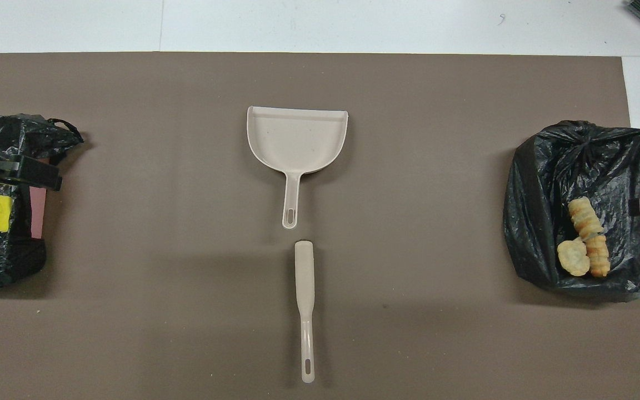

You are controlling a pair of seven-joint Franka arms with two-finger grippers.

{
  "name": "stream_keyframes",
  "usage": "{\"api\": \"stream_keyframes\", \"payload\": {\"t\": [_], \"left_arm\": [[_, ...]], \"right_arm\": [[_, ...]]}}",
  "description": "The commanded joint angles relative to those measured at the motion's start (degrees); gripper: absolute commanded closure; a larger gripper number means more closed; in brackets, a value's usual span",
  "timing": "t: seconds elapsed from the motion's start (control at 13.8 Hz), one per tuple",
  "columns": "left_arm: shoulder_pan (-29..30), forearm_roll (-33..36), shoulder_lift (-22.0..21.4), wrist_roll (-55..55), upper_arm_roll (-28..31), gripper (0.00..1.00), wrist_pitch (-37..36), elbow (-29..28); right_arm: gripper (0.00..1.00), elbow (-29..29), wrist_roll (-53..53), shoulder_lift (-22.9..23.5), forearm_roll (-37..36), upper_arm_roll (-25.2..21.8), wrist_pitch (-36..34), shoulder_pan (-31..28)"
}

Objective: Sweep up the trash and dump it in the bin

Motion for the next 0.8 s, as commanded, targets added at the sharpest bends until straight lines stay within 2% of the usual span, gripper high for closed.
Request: {"api": "stream_keyframes", "payload": {"t": [0.0,0.22,0.36,0.73], "left_arm": [[-0.4,0.3,0.1,-1.2,0.1,0.00,-1.3,0.9],[-0.5,0.1,0.3,-1.4,0.0,0.00,-2.4,1.2],[-0.2,0.3,1.0,-1.3,0.0,0.00,-6.4,4.4],[0.1,-1.0,0.8,-1.3,0.2,0.00,-5.9,5.0]], "right_arm": [[0.00,-1.2,-1.8,-0.8,-0.6,0.0,0.4,0.0],[0.00,-1.2,-1.8,-0.8,-0.6,0.0,0.4,0.0],[0.00,-1.2,-1.8,-0.8,-0.5,0.0,0.4,0.0],[0.00,-1.2,-1.9,-0.8,-0.5,0.0,0.4,-0.2]]}}
